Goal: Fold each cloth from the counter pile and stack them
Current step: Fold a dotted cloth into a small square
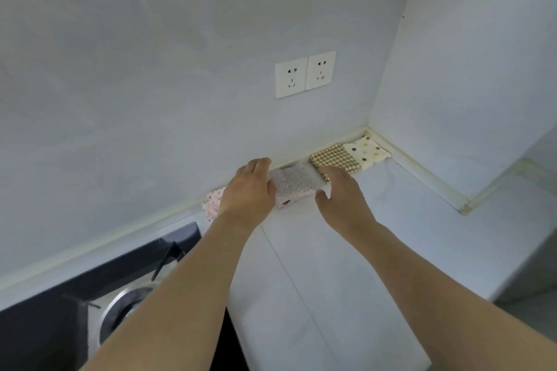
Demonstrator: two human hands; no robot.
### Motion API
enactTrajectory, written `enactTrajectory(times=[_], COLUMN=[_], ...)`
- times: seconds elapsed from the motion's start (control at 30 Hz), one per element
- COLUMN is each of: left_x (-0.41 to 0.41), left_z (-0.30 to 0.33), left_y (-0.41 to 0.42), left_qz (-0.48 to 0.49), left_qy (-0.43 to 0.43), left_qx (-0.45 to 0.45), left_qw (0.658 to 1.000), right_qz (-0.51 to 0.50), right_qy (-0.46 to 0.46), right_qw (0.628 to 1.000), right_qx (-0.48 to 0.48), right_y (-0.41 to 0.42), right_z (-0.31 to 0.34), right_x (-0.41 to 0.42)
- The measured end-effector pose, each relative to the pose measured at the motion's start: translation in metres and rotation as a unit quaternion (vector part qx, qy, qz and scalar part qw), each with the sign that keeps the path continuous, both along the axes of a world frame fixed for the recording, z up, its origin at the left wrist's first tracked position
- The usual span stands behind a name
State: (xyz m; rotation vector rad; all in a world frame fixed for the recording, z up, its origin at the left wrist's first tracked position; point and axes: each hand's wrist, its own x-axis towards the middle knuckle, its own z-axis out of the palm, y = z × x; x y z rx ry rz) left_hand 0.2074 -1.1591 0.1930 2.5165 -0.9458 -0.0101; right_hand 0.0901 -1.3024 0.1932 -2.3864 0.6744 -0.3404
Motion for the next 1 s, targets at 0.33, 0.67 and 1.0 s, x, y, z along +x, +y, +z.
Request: enactTrajectory(times=[0.33, 0.67, 1.0], left_x=[-0.026, -0.033, -0.041], left_z=[0.023, 0.040, 0.038], left_y=[0.155, 0.395, 0.608], left_qz=[0.100, 0.180, 0.282], left_qy=[-0.018, -0.041, -0.024], left_qx=[0.020, 0.030, 0.043], left_qw=[0.995, 0.982, 0.958], right_qz=[0.098, 0.186, 0.298], right_qy=[-0.022, -0.024, 0.008], right_qw=[0.995, 0.982, 0.954], right_qx=[0.026, 0.013, 0.019], right_y=[0.131, 0.359, 0.548], right_z=[0.025, 0.046, 0.052], right_x=[0.003, 0.022, 0.051])
